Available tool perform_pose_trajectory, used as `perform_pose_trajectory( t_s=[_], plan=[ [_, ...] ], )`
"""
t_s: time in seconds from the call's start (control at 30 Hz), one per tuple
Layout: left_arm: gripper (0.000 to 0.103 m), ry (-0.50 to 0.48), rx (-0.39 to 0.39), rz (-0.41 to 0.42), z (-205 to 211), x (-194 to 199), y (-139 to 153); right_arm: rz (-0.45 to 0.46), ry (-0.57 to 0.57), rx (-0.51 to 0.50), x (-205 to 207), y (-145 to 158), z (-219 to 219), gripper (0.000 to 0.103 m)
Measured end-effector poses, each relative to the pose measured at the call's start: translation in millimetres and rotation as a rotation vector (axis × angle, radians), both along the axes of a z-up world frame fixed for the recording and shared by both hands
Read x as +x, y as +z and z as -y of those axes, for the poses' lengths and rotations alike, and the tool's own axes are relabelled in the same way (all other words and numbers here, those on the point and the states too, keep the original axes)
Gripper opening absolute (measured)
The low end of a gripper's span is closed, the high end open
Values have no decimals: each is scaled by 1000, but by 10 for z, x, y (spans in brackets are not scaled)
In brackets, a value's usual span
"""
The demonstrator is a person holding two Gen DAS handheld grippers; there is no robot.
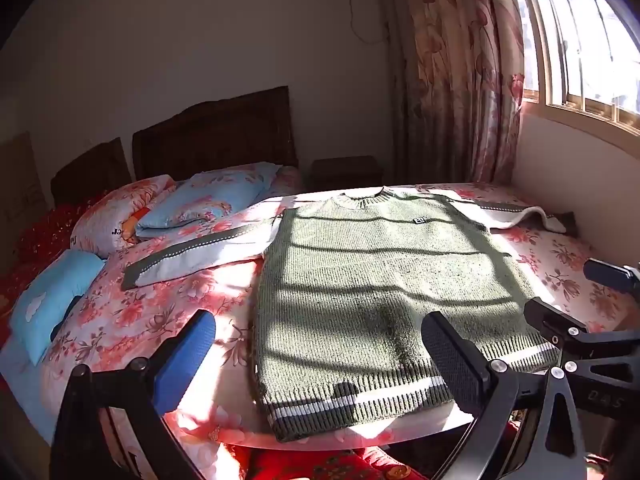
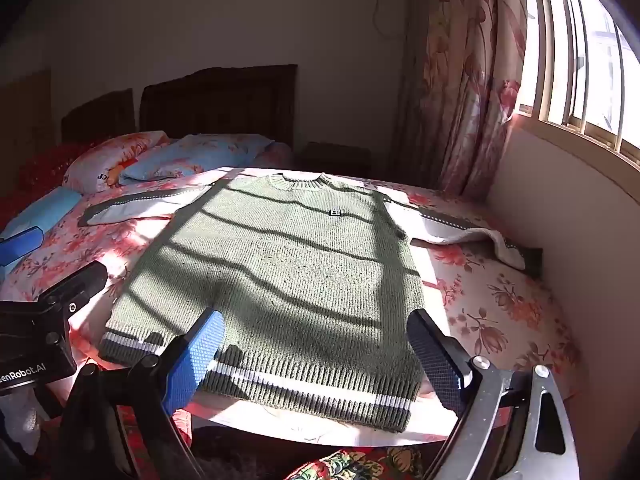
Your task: Fold small clothes
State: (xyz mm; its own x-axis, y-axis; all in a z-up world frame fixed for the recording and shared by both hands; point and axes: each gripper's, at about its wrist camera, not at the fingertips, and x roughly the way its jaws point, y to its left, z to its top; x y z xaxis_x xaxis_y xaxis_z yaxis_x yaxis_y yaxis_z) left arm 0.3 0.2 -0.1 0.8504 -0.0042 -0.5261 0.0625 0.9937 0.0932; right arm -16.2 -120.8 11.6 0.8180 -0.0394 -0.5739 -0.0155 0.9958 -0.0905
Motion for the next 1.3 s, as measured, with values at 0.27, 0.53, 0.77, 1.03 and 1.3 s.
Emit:
perform_pose_trajectory(
  t_s=[0.27, 0.53, 0.77, 1.03, 1.3],
  plan=[
    [103, 0, 5, 6, 0, 3, -4, -2, 0, 1, 7, -4, 0, 95],
    [103, -1, 4, 6, 22, -23, -38, -4, 1, 3, 12, -11, 2, 95],
    [103, 1, 3, -1, -5, -6, -36, -7, 0, 5, 41, -9, 13, 95],
    [103, -2, 2, -15, 3, 23, -64, -14, 1, 7, 28, -30, 1, 95],
    [103, -2, 2, -24, 1, 35, -67, -20, 1, 14, 45, -55, 13, 95]
  ],
)
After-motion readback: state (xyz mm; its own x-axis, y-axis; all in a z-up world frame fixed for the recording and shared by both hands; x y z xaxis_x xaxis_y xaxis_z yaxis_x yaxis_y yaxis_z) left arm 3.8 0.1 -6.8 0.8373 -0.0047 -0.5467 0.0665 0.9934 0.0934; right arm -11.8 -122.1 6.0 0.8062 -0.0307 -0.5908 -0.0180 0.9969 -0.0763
